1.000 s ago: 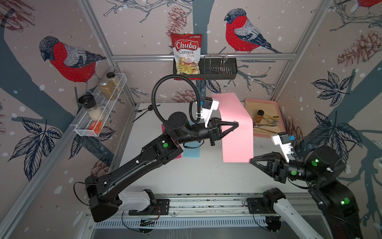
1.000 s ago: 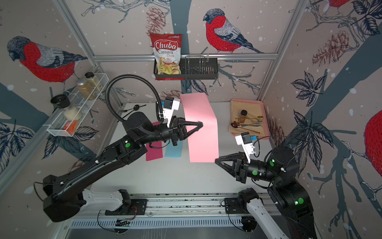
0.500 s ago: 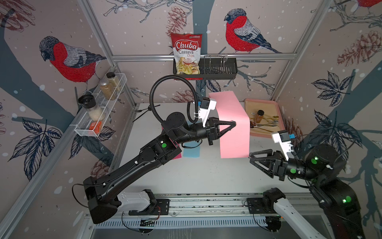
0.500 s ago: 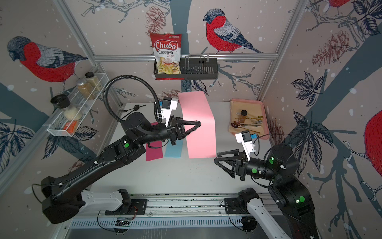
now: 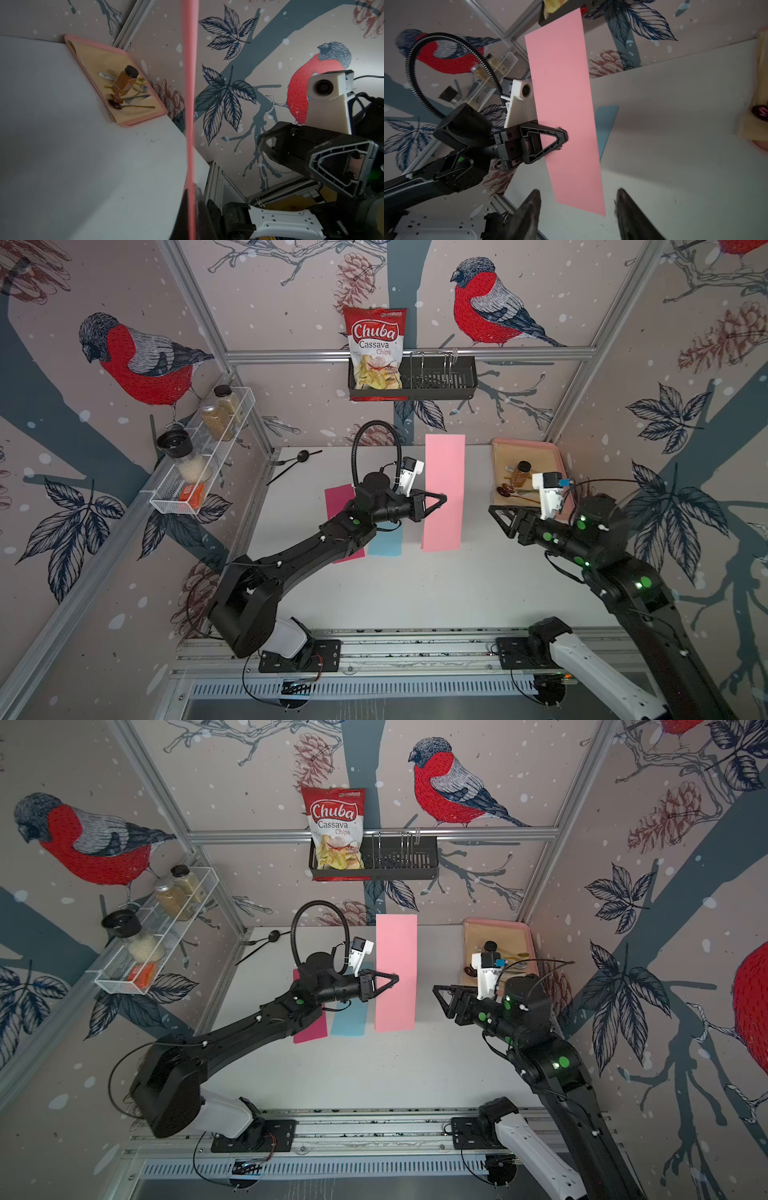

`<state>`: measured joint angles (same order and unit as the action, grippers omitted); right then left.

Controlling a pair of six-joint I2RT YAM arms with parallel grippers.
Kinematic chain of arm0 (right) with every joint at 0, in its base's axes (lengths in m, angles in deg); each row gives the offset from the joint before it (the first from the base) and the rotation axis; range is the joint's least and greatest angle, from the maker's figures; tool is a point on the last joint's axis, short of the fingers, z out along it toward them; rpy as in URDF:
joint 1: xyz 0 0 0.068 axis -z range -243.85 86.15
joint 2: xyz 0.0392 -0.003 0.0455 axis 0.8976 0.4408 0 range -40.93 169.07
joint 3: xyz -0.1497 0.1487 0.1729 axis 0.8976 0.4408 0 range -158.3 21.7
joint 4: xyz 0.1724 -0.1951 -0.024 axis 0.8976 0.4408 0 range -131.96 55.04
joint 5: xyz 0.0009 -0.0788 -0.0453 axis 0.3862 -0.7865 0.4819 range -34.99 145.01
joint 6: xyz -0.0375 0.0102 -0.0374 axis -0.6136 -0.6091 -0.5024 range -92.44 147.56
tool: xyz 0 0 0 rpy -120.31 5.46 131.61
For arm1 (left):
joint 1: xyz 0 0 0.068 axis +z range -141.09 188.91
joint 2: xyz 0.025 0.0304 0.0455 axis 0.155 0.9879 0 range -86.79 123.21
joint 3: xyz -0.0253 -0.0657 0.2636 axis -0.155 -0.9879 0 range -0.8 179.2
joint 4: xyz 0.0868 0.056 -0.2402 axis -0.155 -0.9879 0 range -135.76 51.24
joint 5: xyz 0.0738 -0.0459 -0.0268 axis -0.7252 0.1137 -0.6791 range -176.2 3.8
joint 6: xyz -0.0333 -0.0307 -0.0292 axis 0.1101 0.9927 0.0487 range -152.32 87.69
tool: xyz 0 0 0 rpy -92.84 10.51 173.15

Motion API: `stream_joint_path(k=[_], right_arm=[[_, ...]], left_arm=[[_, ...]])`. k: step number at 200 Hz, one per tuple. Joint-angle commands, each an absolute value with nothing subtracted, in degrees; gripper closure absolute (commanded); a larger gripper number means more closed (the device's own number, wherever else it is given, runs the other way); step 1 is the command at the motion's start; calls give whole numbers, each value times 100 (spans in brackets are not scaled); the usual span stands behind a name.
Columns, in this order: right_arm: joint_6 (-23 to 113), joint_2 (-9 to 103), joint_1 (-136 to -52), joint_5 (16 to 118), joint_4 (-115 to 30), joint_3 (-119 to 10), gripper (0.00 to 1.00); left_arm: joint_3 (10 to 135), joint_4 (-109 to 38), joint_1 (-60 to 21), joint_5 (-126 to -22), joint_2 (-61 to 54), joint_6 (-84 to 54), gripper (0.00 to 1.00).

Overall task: Fold the rectangular paper in half along the long edge
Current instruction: Place the paper at the center of the board.

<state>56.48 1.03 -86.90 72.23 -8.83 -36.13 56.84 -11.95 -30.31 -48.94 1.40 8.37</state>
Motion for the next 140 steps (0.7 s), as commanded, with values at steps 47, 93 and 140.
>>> stream_joint_path(k=[47,93,140], right_arm=[[5782,585,-8859,5692,-1695,-2650,42],[5606,640,-8859,5831,-1655,-2585,41],[5586,611,-8859,5818,-1655,-2524,37]], left_arm=[[5833,1503,-2630,-3996,3093,1840,100],[6065,1664,-2488,-3932,4024,1868,100],[6639,-288,-2490,-4355,4031,934,93]])
